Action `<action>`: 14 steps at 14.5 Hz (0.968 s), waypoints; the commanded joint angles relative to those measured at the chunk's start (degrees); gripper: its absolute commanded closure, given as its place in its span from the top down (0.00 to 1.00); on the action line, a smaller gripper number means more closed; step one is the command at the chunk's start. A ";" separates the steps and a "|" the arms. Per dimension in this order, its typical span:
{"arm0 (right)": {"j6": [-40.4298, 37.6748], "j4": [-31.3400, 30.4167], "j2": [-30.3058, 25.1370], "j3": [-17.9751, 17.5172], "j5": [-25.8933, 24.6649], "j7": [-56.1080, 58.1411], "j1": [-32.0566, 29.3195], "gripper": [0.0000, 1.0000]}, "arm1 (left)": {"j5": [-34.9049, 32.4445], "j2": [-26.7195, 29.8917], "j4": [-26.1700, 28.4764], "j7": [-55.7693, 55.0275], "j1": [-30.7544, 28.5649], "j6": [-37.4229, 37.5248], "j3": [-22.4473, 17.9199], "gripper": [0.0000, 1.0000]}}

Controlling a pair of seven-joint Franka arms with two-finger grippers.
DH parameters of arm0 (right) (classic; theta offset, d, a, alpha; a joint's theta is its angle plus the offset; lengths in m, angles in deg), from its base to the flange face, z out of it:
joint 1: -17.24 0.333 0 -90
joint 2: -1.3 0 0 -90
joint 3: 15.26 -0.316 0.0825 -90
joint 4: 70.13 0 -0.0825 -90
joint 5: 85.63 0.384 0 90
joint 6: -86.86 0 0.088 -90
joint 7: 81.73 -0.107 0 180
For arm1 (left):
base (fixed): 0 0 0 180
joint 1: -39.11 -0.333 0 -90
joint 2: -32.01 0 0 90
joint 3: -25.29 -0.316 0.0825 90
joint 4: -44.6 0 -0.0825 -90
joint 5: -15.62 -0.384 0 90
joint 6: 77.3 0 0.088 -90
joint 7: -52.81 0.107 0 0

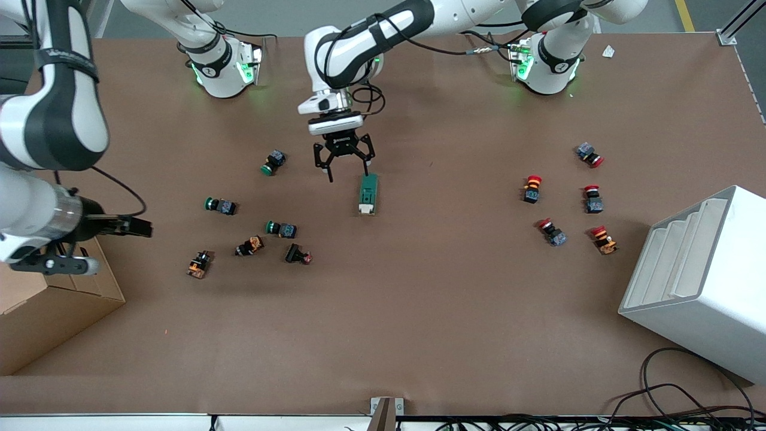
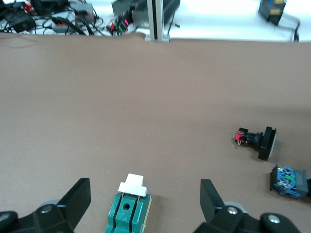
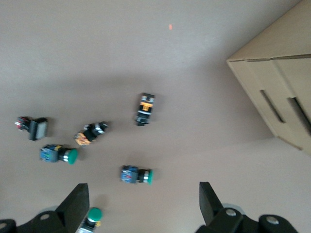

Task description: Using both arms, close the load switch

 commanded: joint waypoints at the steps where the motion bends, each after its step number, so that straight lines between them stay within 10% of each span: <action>1: -1.38 -2.62 -3.11 -1.37 -1.69 4.07 -2.54 1.00 | 7.42 -0.18 -5.26 11.18 -0.55 0.08 -0.01 0.99; 14: -6.75 -4.82 -9.08 -1.55 -1.87 3.37 -2.19 1.00 | 44.33 19.93 -8.17 52.40 -24.27 5.35 0.60 1.00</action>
